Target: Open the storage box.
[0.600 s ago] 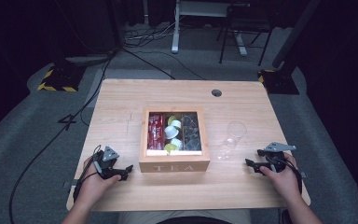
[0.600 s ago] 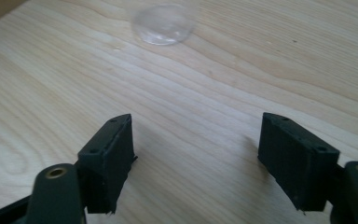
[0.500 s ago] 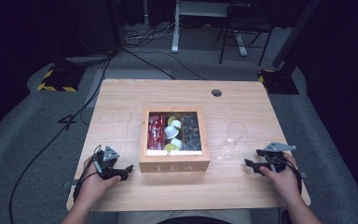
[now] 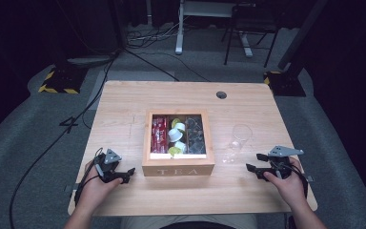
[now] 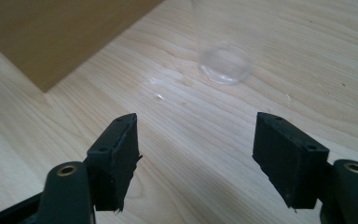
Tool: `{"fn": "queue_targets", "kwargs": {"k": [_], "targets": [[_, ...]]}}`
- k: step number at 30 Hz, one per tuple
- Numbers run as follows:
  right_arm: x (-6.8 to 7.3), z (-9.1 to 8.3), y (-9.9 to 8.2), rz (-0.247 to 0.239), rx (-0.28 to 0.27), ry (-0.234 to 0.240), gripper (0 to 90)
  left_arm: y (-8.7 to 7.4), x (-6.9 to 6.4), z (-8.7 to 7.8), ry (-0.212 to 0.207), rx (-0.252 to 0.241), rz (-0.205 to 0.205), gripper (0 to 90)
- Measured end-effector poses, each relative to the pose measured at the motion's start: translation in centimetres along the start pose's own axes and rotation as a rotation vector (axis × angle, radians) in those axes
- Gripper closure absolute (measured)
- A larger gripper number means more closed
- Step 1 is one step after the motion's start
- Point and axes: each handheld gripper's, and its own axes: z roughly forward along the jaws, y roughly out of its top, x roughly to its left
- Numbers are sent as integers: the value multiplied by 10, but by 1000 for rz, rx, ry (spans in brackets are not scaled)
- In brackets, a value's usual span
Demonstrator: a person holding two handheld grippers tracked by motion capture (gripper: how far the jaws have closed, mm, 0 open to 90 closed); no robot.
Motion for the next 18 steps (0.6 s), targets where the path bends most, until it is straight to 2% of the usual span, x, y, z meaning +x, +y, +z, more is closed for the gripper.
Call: {"fn": "queue_targets", "kwargs": {"k": [1,4,9,10,13,14,15,16,18], "targets": [[2,0,2,-3,-6,9,324,0,0,-1,-5,-9,-12,230],[8,-2,8,-40,-12,38,360,3,-3,-10,-2,-30,5,233],[19,-4,17,-41,-37,107,363,13,-21,-28,-65,-93,27,248],[25,-3,22,-53,-42,135,362,17,-28,-34,-82,-86,33,264],[32,-2,27,-64,-48,162,362,19,-35,-37,-103,-95,53,272],[40,1,33,-79,-54,192,362,22,-41,-38,-126,-105,65,278],[40,1,33,-79,-54,192,362,22,-41,-38,-126,-105,65,281],[50,6,38,-97,-57,218,369,23,-44,-38,-136,-107,76,284],[53,8,40,-99,-59,223,379,25,-48,-39,-140,-110,96,285]]}}
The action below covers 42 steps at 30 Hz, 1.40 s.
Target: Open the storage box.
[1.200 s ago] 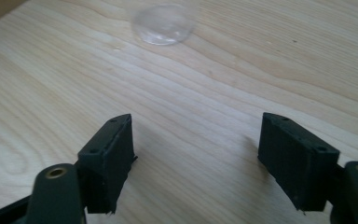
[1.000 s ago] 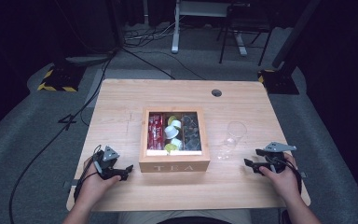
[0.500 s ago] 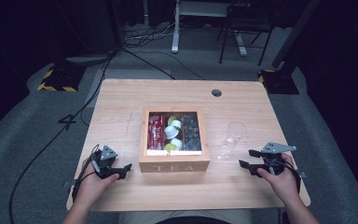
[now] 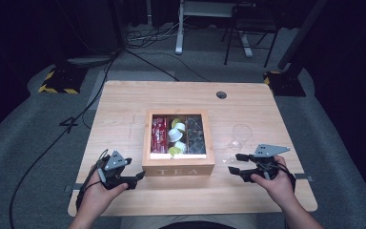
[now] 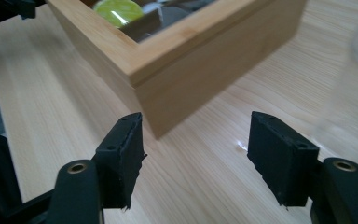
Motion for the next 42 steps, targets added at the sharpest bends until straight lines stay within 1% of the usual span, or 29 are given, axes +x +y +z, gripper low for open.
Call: {"fn": "queue_targets", "kwargs": {"k": [2,4,6,7,9,10,12,13,14,15,16,18,19,20,21,22,25,29,32,33,34,35,36,39,40,42], "targets": [[7,7,5,-12,7,15,384,2,-4,0,-3,-3,3,287],[13,13,9,-38,18,27,384,3,-5,0,-5,-10,16,294],[18,16,11,-46,18,37,380,3,-7,2,-17,-20,-9,323],[20,18,11,-50,16,51,377,3,-7,3,-9,-14,-8,342],[21,19,11,-51,17,55,374,3,-6,6,11,7,10,352],[22,19,11,-49,16,59,370,2,-6,8,16,6,7,386],[22,20,9,-43,13,66,370,3,-3,8,21,14,12,474],[22,20,8,-38,9,68,370,3,-4,9,-1,12,5,500],[21,20,8,-35,10,67,370,3,-4,9,-14,13,9,565],[20,19,7,-30,7,70,371,4,-5,9,-17,13,18,613],[20,19,7,-30,7,70,371,4,-6,9,-20,13,20,613],[20,19,6,-25,5,69,372,6,-7,7,-13,14,35,634],[19,18,6,-22,3,67,372,6,-7,7,-10,8,31,639],[19,18,6,-21,0,68,372,7,-8,6,-8,11,35,668],[19,18,6,-21,0,68,372,7,-8,5,-5,12,38,668],[19,18,6,-19,-2,71,373,8,-9,5,4,19,50,671],[19,19,6,-19,0,73,373,9,-10,4,9,16,53,697],[19,18,6,-21,-5,73,373,10,-11,2,10,0,53,692],[19,16,7,-24,-3,68,373,12,-11,1,18,-26,57,675],[19,14,8,-27,0,69,372,15,-11,-2,18,-48,54,667],[19,14,8,-27,0,69,372,15,-11,-2,18,-48,54,665],[19,14,8,-31,0,68,372,16,-10,-3,16,-59,52,665],[20,13,9,-35,-1,66,372,18,-10,-4,13,-68,39,660],[20,10,15,-54,-9,55,369,24,-10,-7,16,-89,30,657],[19,6,22,-72,-14,40,359,28,-8,-10,19,-99,29,656],[19,5,25,-76,-15,32,358,30,-7,-11,16,-102,30,656]]}}
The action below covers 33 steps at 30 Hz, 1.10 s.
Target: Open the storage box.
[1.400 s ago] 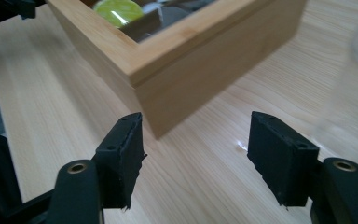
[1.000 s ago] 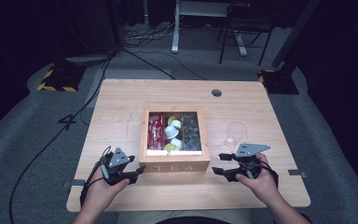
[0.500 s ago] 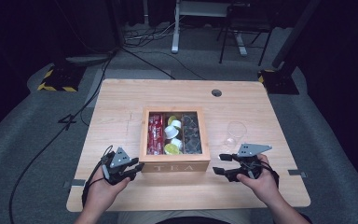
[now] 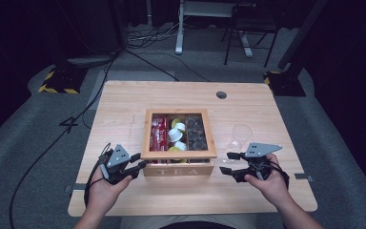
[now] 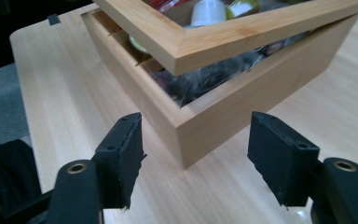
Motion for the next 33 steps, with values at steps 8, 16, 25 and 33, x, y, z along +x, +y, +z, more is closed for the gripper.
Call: {"fn": "queue_targets", "kwargs": {"k": [8,16,25,33], "targets": [[-5,-9,31,-43,-48,-35,335,19,1,-8,45,-56,27,613],[-7,-8,54,-111,-75,-47,314,28,5,-11,45,-92,14,612],[-9,2,74,-138,-58,-38,339,32,6,-12,44,-97,-7,612],[-6,17,79,-193,-36,-38,364,35,7,-13,39,-105,-24,614]]}}
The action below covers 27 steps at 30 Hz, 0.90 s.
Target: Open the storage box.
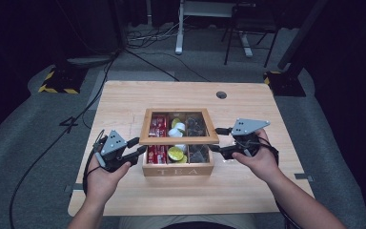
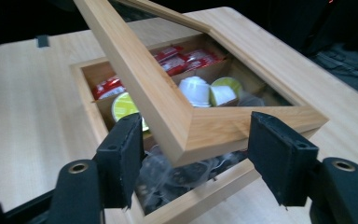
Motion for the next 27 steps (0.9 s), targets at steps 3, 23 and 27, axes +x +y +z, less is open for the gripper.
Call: {"fn": "queue_targets", "kwargs": {"k": [3,23,27], "targets": [[-1,1,2,-18,-3,-12,368,1,1,0,-2,-15,-13,615],[-6,-8,15,-120,-37,-69,506,4,7,-8,27,-75,-59,439],[-14,-11,24,-111,-51,-73,531,-2,12,-11,40,-63,-69,431]]}}
